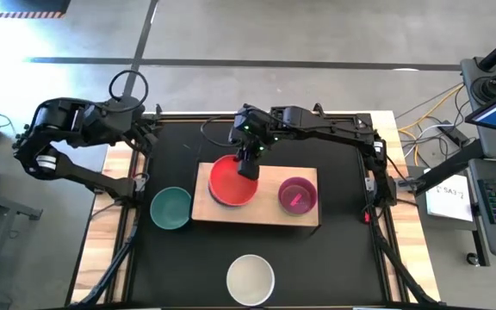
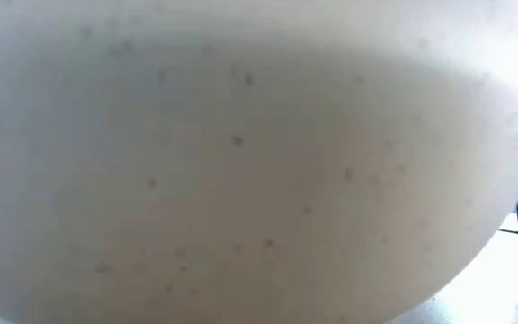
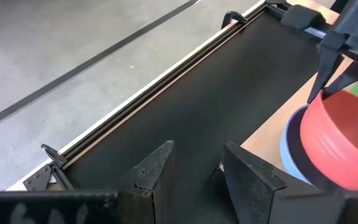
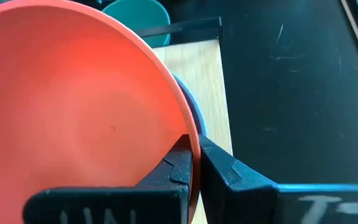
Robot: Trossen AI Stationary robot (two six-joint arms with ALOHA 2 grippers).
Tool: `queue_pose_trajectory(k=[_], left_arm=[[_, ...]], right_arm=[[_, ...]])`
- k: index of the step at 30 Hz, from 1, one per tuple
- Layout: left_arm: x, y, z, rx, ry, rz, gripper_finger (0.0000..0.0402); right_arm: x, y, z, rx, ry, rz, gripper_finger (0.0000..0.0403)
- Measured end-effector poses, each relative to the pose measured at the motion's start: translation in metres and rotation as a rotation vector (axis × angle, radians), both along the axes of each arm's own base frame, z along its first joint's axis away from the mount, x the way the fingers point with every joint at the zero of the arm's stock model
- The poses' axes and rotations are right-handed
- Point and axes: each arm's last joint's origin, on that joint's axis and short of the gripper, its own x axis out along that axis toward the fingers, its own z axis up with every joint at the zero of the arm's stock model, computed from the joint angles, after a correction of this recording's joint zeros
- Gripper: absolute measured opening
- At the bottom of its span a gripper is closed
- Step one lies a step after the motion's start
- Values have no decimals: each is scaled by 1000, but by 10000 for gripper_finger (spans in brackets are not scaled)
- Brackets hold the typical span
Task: Place and stack bowls onto a shelf
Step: Stack the big orange bowl on top of the big blue bowl on the shelf, then stack the big dark green bowl on top of the big orange bowl on the shelf
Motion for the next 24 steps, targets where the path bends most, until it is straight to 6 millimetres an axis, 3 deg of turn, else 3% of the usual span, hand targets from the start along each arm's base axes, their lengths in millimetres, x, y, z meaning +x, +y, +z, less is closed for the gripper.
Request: queue_pose_trajectory(k=[11,20,24], left_arm=[[13,0,-3,-8,34,-5,118],[21,-1,-8,-60,58,-14,118],[26,-3,-21,-114,88,-12,118]], right_arm=[[0,4,0,-1,5,7,25],[-5,5,15,-9,-23,22,100],[-11,6,29,-18,-34,29,133]])
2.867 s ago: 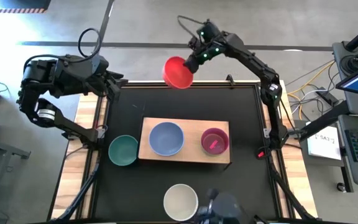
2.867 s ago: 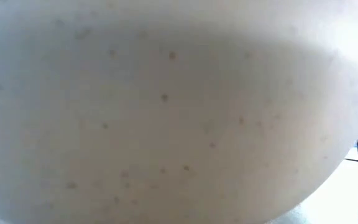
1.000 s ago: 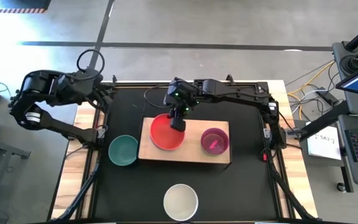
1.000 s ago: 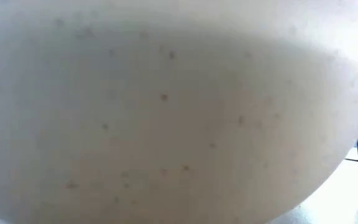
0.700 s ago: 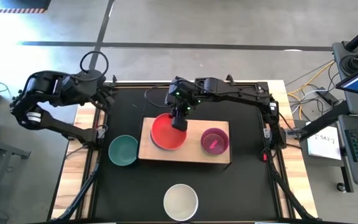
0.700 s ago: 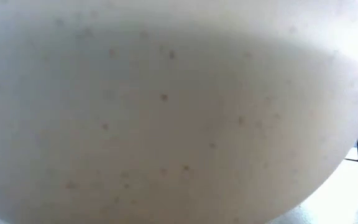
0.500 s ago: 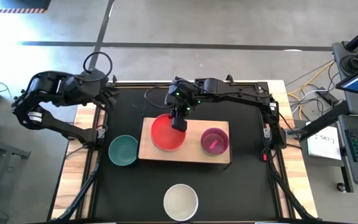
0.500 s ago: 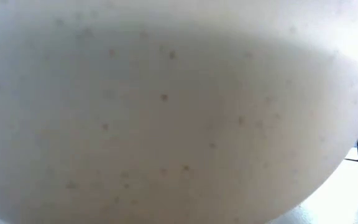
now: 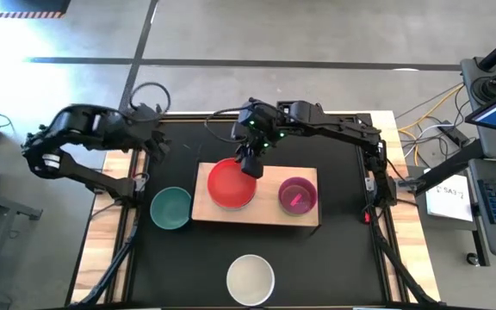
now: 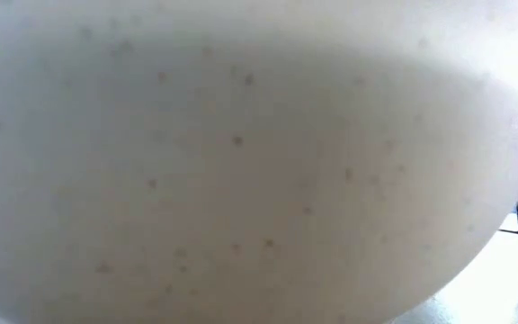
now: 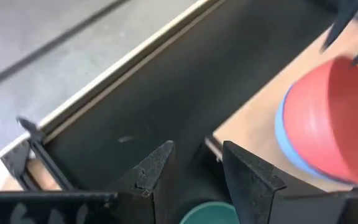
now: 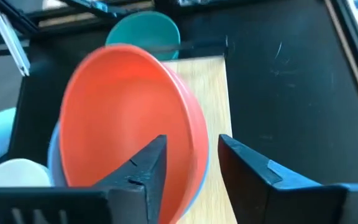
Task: Place and stack bowls onto a shelf
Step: Stack the big dark green bowl on top of the big orange bowl on the shelf
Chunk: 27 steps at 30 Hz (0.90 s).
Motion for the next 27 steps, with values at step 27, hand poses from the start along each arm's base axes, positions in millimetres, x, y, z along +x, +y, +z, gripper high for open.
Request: queue_pose_trajectory(k=[27], left_arm=[[1,-36,-201,-325,502,143,118]], right_arm=[[-29,5,34,-14,-67,-9,134]])
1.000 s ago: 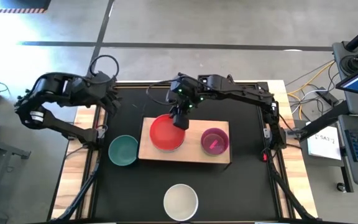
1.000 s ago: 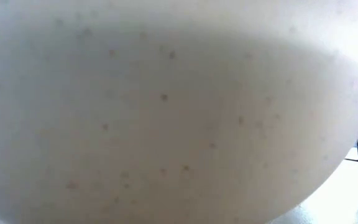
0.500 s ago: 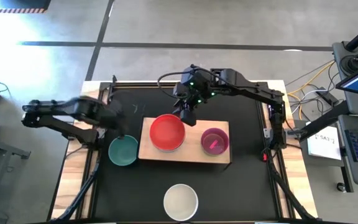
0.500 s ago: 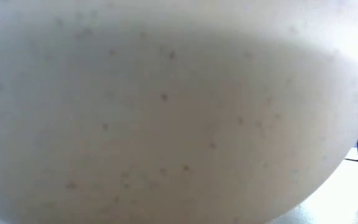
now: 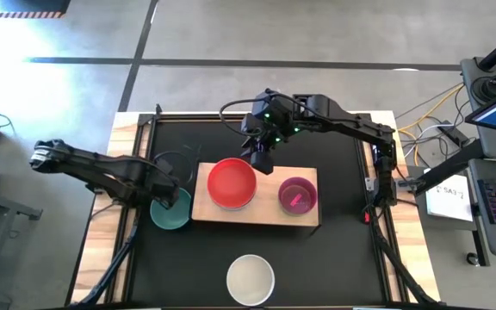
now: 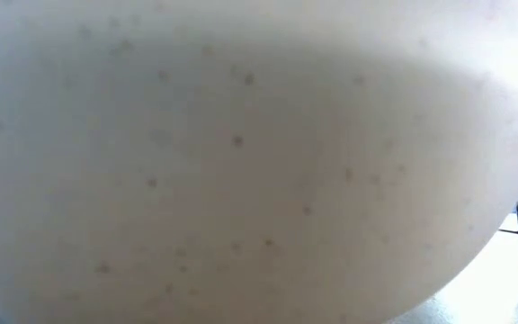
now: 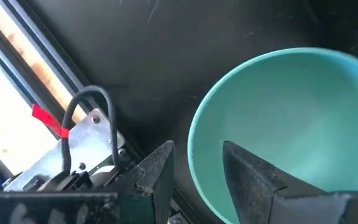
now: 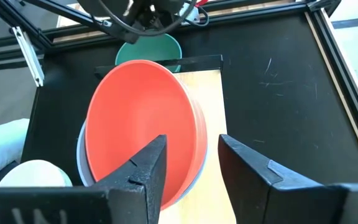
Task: Place and stack bowls onto a shelf
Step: Stack the big dark green bowl on top of the big orange bowl on the shelf
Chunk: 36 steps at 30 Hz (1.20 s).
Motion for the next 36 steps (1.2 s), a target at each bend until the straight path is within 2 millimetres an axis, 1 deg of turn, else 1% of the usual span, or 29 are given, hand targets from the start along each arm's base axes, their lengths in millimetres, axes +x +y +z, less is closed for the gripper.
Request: queue_pose_trajectory(k=[12,14,21,30,36], left_arm=[[-3,0,-45,-23,14,-14,118],[-2,0,-48,-24,6,-15,118],[2,-1,-49,-31,-32,-21,113],[4,-1,-52,-31,-31,-21,64],[4,-1,-53,-33,-30,-22,10]], right_arm=[[0,0,0,0,0,0,133],[0,0,0,0,0,0,130],[0,0,0,0,0,0,129],[0,0,0,0,1,0,123],[0,0,0,0,0,0,125]])
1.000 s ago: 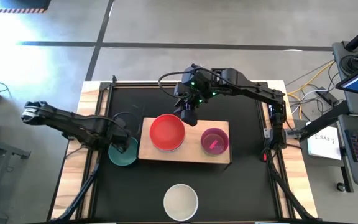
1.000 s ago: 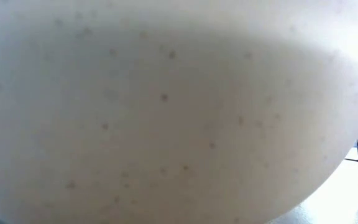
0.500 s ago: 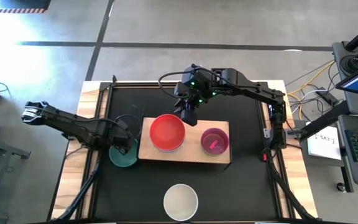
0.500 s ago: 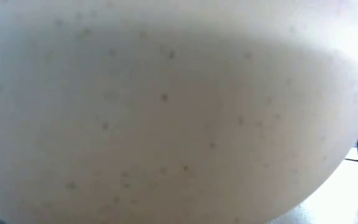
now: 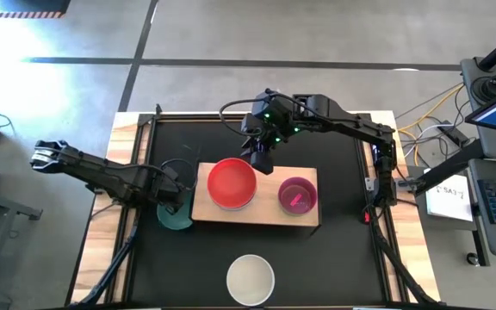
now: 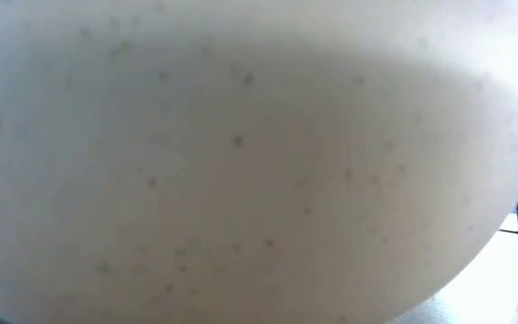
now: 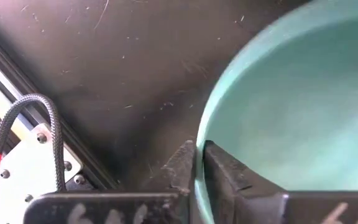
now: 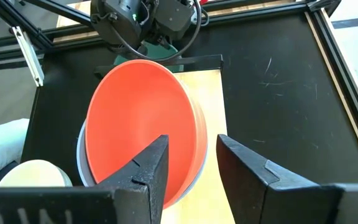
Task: Place and stack bowls onto a shelf
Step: Stack the big dark green bowl on top of the big orange bowl on the shelf
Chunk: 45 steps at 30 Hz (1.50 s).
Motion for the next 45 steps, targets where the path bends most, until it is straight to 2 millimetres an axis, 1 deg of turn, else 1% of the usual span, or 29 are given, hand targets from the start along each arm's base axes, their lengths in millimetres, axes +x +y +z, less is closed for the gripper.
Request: queue_pose_trajectory(k=[8,12,18,25,37,40,45], left_arm=[[-1,0,2,-2,-15,1,3],[-6,1,13,10,4,6,1],[-13,6,44,110,19,44,1],[-20,12,82,255,-40,98,0],[-22,21,139,459,-297,149,0],[-22,23,145,456,-325,157,0],[-22,26,138,456,-279,164,0]], right_arm=[[0,0,0,0,0,0,121],[0,0,0,0,0,0,120],[0,0,0,0,0,0,119],[0,0,0,8,2,-7,119],[-3,2,-4,35,54,-22,118],[-3,3,-4,38,55,-23,118],[-3,4,-4,38,57,-21,118]])
